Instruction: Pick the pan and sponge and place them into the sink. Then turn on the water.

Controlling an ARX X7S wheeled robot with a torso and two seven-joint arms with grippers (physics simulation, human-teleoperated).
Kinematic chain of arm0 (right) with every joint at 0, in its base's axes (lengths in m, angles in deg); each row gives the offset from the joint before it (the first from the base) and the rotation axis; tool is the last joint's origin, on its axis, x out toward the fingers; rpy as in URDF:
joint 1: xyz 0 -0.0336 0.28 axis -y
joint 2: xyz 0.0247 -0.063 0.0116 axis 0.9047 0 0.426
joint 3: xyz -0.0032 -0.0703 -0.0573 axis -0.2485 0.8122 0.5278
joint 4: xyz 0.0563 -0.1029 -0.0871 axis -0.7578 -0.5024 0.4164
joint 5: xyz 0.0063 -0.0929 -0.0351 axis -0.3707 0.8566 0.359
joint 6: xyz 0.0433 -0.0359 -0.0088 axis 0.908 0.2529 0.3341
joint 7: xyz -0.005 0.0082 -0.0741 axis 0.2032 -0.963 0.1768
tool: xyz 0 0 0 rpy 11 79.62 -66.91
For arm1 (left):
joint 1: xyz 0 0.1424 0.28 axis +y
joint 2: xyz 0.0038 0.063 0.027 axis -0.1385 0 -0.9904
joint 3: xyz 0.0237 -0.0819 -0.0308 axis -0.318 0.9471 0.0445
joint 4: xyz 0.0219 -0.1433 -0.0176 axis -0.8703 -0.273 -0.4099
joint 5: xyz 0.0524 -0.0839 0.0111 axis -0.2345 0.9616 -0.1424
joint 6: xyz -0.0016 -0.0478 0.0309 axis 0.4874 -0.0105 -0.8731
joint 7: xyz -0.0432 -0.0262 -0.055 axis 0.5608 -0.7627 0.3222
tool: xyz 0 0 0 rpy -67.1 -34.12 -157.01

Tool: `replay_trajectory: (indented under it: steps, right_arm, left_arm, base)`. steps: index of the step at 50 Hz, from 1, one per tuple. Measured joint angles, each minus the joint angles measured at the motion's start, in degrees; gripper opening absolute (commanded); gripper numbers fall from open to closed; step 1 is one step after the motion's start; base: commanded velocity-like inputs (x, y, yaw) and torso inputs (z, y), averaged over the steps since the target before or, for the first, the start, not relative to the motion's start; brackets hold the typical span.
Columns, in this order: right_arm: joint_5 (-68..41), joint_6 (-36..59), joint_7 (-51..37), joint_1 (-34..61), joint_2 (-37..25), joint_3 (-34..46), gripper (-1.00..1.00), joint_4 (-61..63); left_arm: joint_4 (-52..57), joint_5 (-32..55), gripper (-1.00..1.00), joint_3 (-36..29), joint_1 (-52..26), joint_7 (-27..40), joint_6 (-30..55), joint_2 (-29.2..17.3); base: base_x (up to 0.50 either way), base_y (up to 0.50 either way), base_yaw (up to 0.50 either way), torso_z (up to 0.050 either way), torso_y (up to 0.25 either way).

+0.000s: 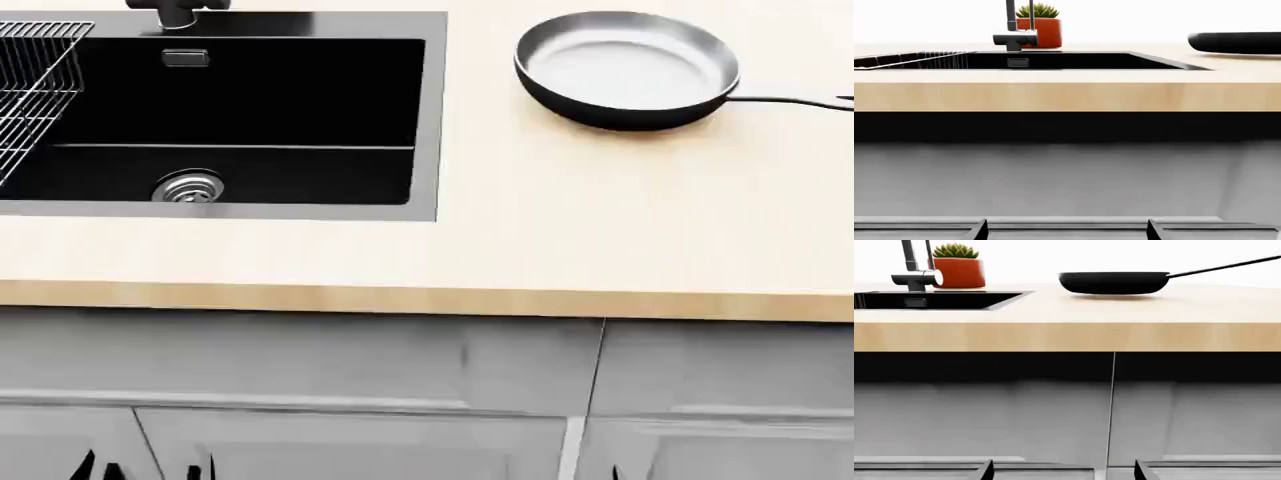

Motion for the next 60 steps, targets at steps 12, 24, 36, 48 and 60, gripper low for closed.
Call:
replay_trajectory:
  steps: [12, 24, 36, 48, 60]
  right_arm:
    - [-1.6, 0.3, -1.6, 0.1, -1.3, 1.4, 1.0, -0.4]
    - [-2.7, 0.9, -3.4, 0.2, -2.6, 3.0, 1.0, -0.5]
    - [-3.8, 0.9, -4.7, 0.4, -3.7, 4.2, 1.0, -0.7]
    - [-4.6, 0.8, -5.9, 0.5, -4.6, 5.1, 1.0, -0.9]
    - [-5.1, 0.5, -7.1, 0.6, -5.5, 5.8, 1.0, -1.0]
  left_arm:
    - [-0.2, 1.4, 1.0, -1.6, -0.1, 1.7, 0.3, -1.3]
    - [-0.2, 3.3, 1.0, -2.8, -0.1, 3.1, 0.5, -2.8]
    - [-0.3, 5.2, 1.0, -3.8, -0.3, 4.3, 0.9, -3.6]
    - [0.1, 6.5, 1.0, -4.6, -0.5, 5.4, 1.8, -4.4]
    - [0.3, 7.3, 1.0, -5.6, -0.4, 6.4, 2.0, -5.2]
  base:
    - [0.0, 0.0, 0.0, 0.0, 0.0]
    - [0.0, -0.41, 0.0, 0.0, 0.0]
    - [0.0, -0.5, 0.0, 0.0, 0.0]
    - [0.0, -0.5, 0.0, 0.0, 0.0]
    - [0.0, -0.35, 0.0, 0.0, 0.0]
